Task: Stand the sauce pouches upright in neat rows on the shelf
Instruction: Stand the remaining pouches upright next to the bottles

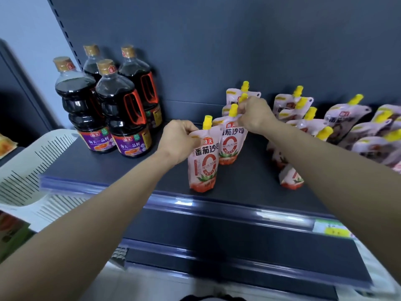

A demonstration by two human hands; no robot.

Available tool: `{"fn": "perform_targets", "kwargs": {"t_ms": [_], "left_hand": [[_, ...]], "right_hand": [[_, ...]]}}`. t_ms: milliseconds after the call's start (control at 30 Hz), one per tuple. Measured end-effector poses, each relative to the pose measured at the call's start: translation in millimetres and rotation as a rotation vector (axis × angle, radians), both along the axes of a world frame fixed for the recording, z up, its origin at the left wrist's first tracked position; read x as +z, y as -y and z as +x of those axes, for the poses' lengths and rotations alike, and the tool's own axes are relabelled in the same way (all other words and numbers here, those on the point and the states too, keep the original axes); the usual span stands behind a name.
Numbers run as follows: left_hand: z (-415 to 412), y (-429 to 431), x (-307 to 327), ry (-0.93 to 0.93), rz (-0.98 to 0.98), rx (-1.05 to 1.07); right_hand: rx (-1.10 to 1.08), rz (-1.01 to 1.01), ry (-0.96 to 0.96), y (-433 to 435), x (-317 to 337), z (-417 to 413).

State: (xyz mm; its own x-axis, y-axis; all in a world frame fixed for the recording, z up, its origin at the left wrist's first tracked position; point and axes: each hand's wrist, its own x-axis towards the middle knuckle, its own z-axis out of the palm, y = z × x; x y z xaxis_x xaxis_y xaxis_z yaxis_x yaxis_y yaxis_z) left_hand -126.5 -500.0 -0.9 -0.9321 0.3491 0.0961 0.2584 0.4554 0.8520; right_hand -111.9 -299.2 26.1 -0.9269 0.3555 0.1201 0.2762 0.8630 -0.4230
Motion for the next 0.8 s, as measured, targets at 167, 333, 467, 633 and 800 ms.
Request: {"fn": "perform_targets", "kwargs": {"t_ms": [167,333,467,633,800], "left_hand": [[12.6,-20.9,-3.1,-0.011,0.03,-0.058],[25.4,-37.3,-0.8,-0.023,0.057,-0.102],[29.9,-39.1,-2.4,-0.004,0.065,-0.131],[27.2,-34.1,-2.4,0.001,-0.007,-0.172],[29.6,-32.1,0.3,-0.024,-0.088,-0.185]], "right_hand": [[0.024,-0.004,-0.009,-1.8,3.7,8.0],[0.055,-0.052,-0.034,-7.0,9.5,15.4],[0.042,-0.049,-0.07,-7.8,9.8,21.4],[0.012,-0.031,-0.097,-2.0,16.3,29.2],[-0.006,0.064,-0.085,8.0,21.1,40.3]]}}
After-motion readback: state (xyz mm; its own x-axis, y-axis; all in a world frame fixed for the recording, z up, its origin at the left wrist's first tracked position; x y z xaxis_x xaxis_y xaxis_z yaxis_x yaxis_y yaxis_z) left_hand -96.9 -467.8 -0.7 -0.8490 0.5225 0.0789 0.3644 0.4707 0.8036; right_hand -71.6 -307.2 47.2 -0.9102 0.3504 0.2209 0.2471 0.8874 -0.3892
